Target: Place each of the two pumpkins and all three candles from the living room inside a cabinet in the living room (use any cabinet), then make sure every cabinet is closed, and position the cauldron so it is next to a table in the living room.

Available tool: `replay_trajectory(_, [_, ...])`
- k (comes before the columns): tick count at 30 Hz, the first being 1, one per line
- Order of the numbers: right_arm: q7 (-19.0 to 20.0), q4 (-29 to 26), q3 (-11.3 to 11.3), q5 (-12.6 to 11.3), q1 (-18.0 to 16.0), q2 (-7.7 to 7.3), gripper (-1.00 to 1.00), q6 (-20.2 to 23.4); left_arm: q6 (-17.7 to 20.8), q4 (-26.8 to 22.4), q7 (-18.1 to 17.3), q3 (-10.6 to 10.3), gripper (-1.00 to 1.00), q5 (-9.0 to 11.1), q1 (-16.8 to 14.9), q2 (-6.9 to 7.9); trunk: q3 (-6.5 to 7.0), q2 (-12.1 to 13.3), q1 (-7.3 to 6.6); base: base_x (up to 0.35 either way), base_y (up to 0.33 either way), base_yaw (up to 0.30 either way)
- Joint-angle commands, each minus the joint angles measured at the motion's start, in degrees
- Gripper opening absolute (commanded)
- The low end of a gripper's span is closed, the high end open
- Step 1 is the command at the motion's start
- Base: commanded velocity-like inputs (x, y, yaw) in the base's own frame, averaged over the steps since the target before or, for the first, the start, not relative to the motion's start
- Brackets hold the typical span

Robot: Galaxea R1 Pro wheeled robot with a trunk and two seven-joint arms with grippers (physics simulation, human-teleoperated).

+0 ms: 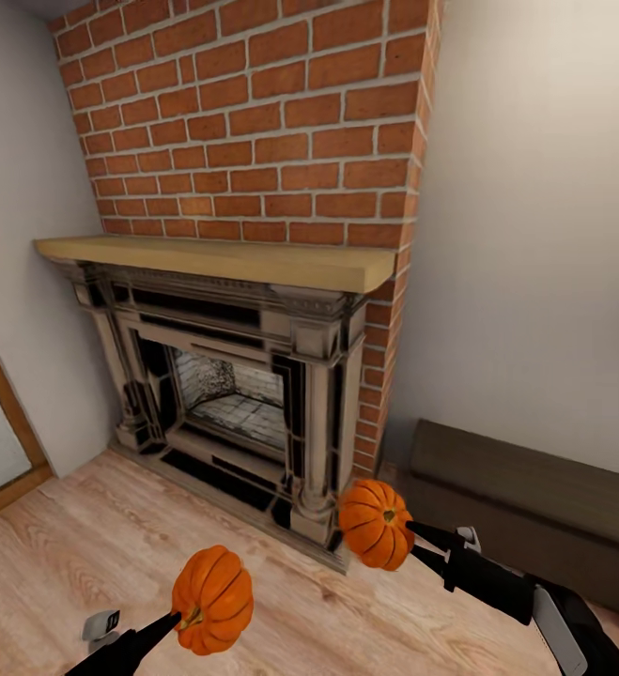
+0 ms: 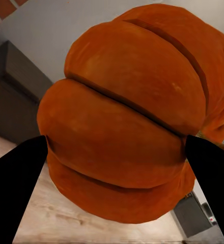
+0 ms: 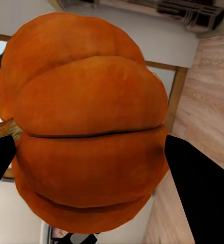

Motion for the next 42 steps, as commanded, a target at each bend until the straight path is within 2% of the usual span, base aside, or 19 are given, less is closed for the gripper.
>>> replay_trajectory(1, [0.13,0.0,-0.08,-0.44,-0.05,0.0,-1.0,0.51,0.57,-0.02,-0.06,-0.3,-1.0,0.59,-0.04,0.09,-0.02,-0.07,-0.02,-0.249,-0.194,-0.251])
replay_trajectory(14, [0.11,0.0,-0.13,-0.44,-0.05,-0.06,-1.0,0.51,0.57,-0.02,0.0,-0.3,-1.0,0.59,-0.04,0.07,0.67,-0.07,-0.02,-0.2,-0.227,-0.251])
replay_trajectory(34, [0.05,0.44,-0.18,-0.43,-0.05,-0.23,-1.0,0.54,-0.83,-0.02,0.1,-0.3,-1.0,0.59,-0.04,0.08,1.65,-0.07,-0.02,-0.01,-0.284,-0.251])
replay_trajectory(39, [0.1,2.37,-3.68,-0.24,-0.05,-0.14,-1.0,0.54,-0.84,-0.02,0.23,-0.3,-1.0,0.59,-0.04,0.05,1.62,-0.07,-0.02,0.048,-0.286,-0.118])
replay_trajectory(42, [0.14,2.6,-4.56,-0.14,-0.05,-0.04,-1.0,0.52,-0.84,-0.08,0.24,-0.3,-1.0,0.59,-0.04,0.04,1.61,-0.07,-0.02,0.108,-0.284,-0.027])
